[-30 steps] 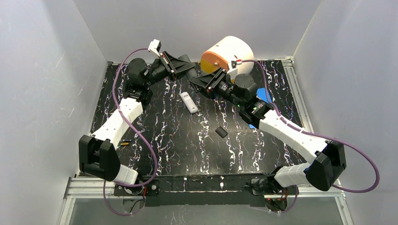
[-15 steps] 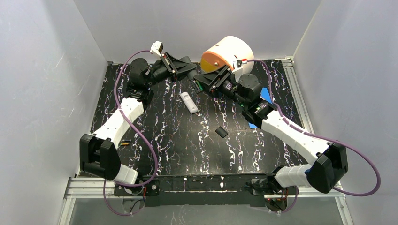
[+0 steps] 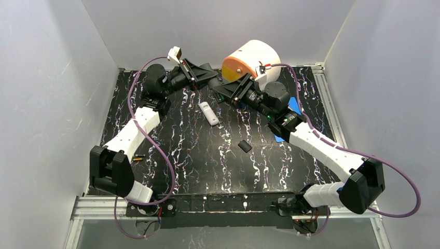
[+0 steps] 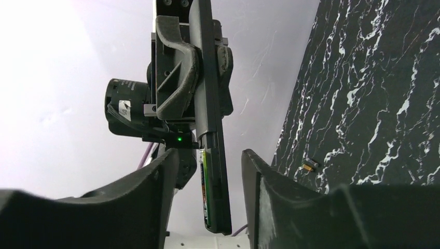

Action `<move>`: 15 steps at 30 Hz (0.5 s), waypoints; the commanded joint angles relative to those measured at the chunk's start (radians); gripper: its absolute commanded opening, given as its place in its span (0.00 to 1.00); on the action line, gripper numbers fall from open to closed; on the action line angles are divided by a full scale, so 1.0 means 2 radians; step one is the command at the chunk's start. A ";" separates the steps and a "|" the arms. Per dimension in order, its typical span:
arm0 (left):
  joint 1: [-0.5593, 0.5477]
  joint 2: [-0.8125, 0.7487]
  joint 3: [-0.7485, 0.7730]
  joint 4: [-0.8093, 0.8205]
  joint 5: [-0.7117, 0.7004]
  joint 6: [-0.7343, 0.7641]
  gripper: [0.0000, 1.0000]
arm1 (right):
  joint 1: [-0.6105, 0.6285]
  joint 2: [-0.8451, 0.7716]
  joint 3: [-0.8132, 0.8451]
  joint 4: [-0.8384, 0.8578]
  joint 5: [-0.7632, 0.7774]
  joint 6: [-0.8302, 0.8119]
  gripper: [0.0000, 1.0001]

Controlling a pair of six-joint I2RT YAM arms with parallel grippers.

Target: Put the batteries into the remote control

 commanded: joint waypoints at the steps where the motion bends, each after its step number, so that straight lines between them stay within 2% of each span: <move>1: 0.003 -0.003 0.016 0.009 0.007 0.006 0.00 | -0.004 -0.010 0.014 0.007 0.000 -0.028 0.67; 3: 0.007 -0.006 0.012 -0.002 0.010 0.037 0.00 | -0.010 -0.024 0.019 -0.008 0.016 -0.055 0.81; 7: 0.026 -0.013 -0.023 -0.036 0.019 0.118 0.00 | -0.032 -0.058 0.030 -0.072 0.051 -0.153 0.92; 11: 0.048 -0.038 -0.073 -0.058 0.019 0.172 0.00 | -0.069 -0.066 0.051 -0.181 0.027 -0.271 0.94; 15: 0.065 -0.073 -0.099 -0.156 -0.013 0.257 0.00 | -0.078 -0.039 0.066 -0.300 0.006 -0.428 0.93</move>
